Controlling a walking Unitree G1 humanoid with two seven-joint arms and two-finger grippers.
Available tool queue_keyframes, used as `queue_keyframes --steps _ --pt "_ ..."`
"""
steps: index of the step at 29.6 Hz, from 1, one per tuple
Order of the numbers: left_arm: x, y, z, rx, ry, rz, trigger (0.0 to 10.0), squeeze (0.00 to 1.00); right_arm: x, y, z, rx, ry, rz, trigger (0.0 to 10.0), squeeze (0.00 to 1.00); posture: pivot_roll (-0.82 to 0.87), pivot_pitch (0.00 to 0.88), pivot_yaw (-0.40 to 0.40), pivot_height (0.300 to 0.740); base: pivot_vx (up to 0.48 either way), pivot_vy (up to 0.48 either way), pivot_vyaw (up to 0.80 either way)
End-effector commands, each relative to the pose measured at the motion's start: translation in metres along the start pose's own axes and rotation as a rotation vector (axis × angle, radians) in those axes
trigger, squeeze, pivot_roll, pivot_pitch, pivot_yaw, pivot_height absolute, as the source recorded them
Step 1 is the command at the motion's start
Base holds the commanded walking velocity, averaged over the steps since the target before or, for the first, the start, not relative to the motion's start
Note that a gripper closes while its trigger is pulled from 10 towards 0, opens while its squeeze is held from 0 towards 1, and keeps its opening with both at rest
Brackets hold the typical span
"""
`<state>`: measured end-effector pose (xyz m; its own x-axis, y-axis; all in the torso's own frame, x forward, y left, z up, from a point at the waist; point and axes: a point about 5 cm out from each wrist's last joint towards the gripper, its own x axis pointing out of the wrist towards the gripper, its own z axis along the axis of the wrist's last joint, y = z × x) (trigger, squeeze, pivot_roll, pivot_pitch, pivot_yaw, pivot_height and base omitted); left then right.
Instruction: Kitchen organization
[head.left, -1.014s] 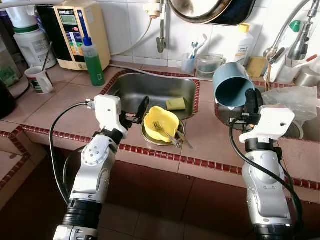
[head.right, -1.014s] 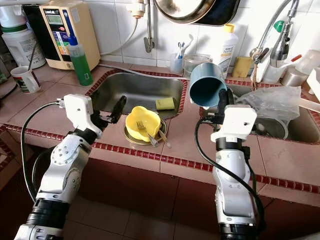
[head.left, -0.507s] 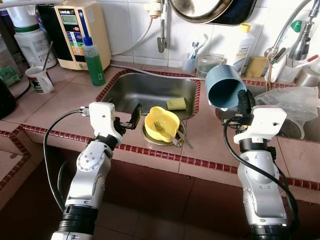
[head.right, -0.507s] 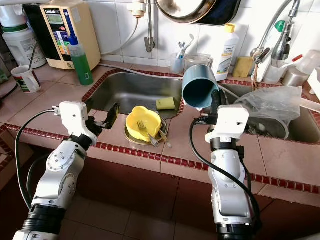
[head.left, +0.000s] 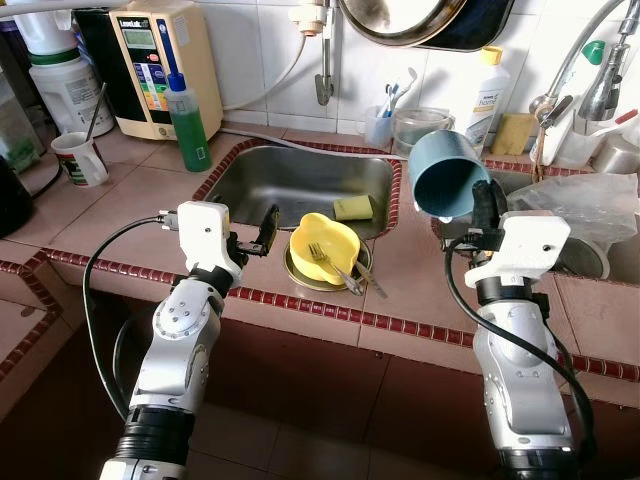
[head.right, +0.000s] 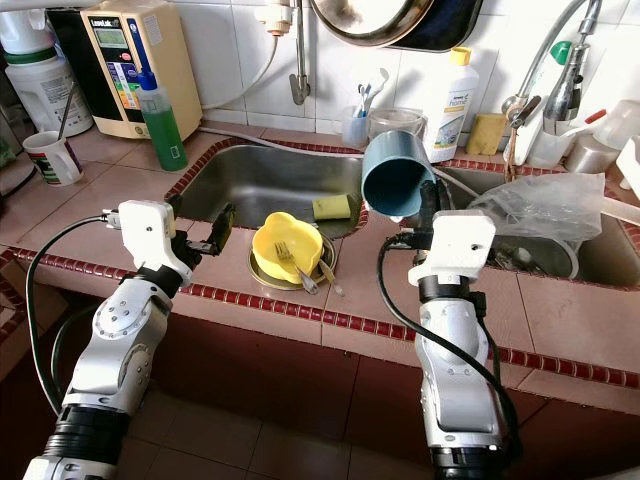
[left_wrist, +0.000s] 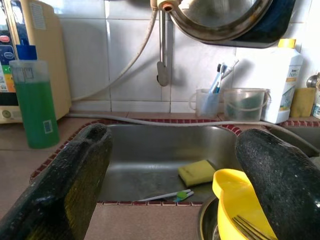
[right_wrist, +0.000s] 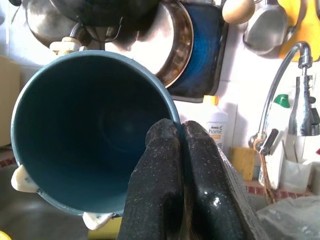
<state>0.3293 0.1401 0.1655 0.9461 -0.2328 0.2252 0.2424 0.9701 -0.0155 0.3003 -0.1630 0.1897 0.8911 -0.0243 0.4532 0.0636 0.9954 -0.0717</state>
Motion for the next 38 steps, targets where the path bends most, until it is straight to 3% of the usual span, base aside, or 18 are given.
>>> queue_keyframes --steps 1,27,38 --pt "-0.0013 -0.0005 0.0048 0.019 -0.017 -0.003 10.0 0.0 0.0045 0.0041 0.0025 0.016 -0.011 0.017 10.0 0.0 -0.1 0.0 0.046 0.74 0.0 0.0 0.0" --pt "-0.0061 -0.0005 0.0064 0.018 -0.014 -0.006 10.0 0.0 0.005 0.0059 -0.0014 0.025 0.003 0.037 10.0 0.0 -0.08 0.008 0.027 0.74 0.0 0.0 0.0" --pt "-0.0066 -0.0001 0.0069 0.018 -0.013 -0.006 10.0 0.0 0.0056 0.0054 -0.0026 0.025 0.008 0.037 10.0 0.0 -0.07 0.012 0.027 0.74 0.29 0.0 0.0"
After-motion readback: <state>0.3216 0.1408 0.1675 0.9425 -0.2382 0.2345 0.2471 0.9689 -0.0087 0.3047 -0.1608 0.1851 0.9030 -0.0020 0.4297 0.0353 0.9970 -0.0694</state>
